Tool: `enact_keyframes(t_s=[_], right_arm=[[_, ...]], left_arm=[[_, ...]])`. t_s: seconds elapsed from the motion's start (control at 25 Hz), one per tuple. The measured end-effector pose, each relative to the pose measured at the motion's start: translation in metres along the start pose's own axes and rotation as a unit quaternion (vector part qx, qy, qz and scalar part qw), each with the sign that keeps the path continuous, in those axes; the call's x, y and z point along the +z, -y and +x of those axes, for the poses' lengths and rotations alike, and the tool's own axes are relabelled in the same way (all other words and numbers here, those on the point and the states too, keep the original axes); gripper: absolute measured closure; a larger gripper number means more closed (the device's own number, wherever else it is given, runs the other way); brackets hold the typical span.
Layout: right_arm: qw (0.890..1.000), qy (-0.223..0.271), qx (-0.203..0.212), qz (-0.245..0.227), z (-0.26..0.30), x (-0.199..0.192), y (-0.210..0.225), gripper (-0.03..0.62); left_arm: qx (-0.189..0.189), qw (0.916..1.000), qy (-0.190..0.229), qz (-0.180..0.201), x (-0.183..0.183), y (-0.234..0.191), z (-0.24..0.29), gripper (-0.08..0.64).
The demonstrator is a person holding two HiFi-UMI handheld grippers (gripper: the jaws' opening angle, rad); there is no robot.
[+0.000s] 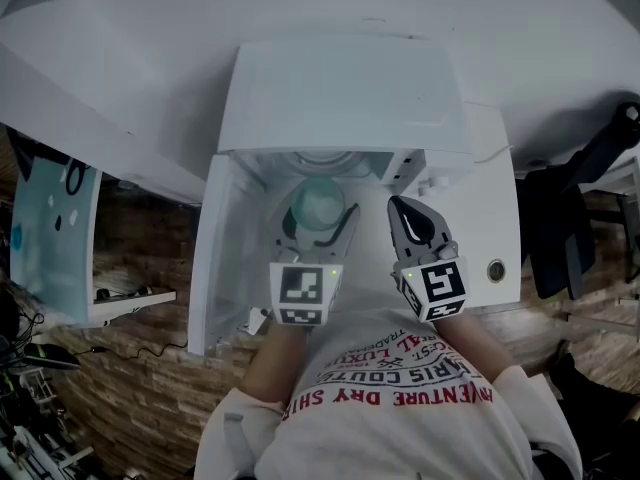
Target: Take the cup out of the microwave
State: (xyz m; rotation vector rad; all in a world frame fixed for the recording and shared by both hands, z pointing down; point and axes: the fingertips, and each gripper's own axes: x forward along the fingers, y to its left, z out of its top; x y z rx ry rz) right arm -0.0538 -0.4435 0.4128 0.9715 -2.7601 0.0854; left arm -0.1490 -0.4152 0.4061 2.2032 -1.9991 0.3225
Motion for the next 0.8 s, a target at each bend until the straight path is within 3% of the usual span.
enact_keyframes(t_s=[0.28, 0.8], right_arm=[[1.0, -0.007, 0.001, 0.003, 0.002, -0.004, -0.002, 0.58], [1.0, -0.021, 0.005, 0.008, 0.001, -0.013, -0.005, 0.58]], left_arm=[[0.002, 0.9999, -0.009, -0.015, -0.01, -0.004, 0.002, 0.189], [-0.012, 0.9997, -0.021, -0.006, -0.019, 0.006, 0.005, 0.189]])
